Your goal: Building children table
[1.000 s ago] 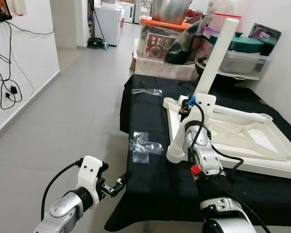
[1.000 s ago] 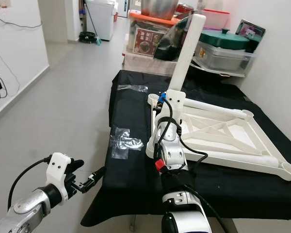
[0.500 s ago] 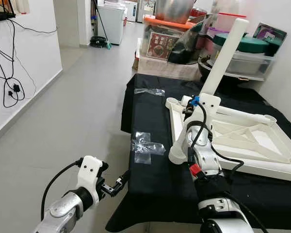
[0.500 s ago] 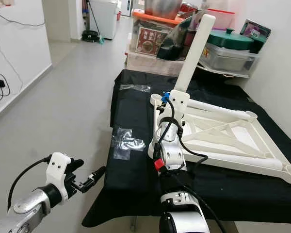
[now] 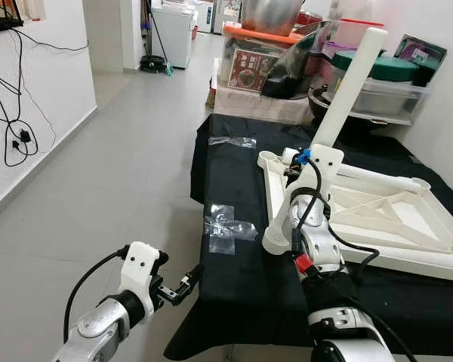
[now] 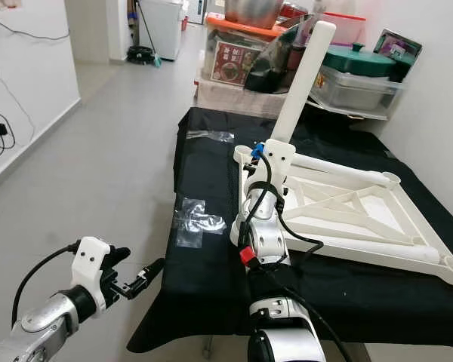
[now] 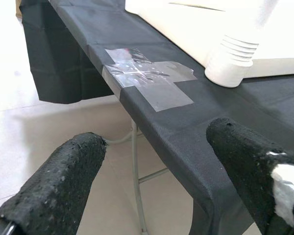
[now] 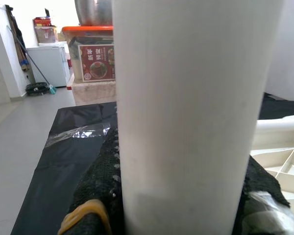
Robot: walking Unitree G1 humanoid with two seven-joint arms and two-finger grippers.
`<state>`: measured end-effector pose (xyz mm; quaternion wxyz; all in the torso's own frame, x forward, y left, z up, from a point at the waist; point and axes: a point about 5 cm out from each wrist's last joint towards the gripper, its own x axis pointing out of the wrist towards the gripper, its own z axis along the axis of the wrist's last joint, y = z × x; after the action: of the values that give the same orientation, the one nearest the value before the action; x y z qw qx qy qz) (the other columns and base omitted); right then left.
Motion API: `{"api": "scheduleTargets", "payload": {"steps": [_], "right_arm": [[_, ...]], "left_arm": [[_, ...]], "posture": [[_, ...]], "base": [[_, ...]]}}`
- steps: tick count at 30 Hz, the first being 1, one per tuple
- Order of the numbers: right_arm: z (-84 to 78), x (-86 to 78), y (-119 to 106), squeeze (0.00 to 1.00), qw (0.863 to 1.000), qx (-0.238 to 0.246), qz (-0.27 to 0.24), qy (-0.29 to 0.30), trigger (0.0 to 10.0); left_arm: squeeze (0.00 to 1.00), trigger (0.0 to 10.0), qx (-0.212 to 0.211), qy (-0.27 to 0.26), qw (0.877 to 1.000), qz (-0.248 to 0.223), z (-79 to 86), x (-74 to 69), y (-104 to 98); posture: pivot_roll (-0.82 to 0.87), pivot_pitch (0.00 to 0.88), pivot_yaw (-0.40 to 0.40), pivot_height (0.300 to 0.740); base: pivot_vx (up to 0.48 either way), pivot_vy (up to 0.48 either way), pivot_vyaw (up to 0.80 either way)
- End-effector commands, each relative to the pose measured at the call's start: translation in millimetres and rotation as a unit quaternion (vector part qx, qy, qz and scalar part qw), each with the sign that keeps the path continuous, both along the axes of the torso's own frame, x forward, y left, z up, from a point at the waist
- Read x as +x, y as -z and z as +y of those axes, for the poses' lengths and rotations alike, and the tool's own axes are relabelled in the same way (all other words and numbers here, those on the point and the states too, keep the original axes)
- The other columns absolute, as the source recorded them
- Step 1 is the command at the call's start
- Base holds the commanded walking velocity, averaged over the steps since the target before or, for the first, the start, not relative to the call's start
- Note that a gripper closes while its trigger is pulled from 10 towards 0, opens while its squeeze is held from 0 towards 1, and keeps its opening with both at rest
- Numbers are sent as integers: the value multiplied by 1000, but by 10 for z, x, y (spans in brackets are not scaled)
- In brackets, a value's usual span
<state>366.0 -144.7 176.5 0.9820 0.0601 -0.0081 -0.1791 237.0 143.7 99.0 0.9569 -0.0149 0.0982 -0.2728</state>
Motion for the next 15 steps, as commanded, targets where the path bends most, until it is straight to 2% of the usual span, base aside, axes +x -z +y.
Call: {"api": "scheduleTargets", "payload": {"steps": [1,15], "right_arm": [[-126,-137,607,0,990,27,137,22,10000],[-113,-120,482,0,993,21,113,7,10000]], "left_arm": [[0,10000,2,6,1000,3,-25,8,23],[0,10000,3,8,1000,3,-26,8,22]], "posture": [[30,0,-134,740],[26,0,-131,740]], "base": [[0,0,0],[0,0,0]]}}
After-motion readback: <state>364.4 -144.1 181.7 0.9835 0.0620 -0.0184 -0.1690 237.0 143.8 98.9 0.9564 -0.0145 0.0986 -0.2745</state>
